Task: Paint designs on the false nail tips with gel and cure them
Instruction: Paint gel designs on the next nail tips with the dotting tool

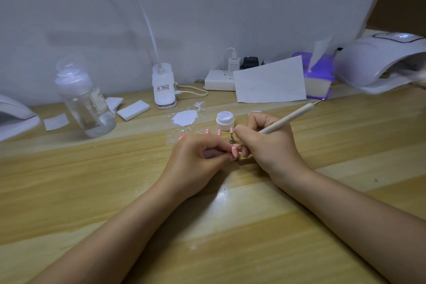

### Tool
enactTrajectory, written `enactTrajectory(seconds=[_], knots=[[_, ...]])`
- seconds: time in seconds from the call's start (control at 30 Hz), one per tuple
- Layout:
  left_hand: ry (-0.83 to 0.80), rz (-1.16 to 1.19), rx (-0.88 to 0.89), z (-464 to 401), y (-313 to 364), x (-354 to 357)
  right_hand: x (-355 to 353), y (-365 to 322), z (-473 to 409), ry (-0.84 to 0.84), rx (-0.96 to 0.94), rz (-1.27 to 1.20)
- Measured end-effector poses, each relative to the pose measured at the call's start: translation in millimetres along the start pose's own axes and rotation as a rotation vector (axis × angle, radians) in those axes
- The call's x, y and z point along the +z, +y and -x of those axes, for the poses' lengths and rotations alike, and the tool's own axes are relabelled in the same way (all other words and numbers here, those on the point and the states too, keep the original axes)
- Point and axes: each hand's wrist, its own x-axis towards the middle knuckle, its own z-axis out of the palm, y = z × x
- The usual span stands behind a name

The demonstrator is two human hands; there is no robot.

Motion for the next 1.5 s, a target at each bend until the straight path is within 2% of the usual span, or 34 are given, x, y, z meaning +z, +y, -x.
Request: enactTrajectory(seconds=[0.33,0.67,1.5], knots=[[0.005,0.034,-0.030,0.5,-2.0,-0.6,-1.9,-0.8,-3.6,0.036,0.052,-0.091],[-0.013,0.066,-0.016,0.7,-1.2,0.5,-0.7,-1.2,-0.7,-0.022,0.033,-0.031],[-0.005,0.056,-0.021,1.0,1.9,-0.3,0.2,-0.2,-0.5,-0.019,0.022,-0.003]])
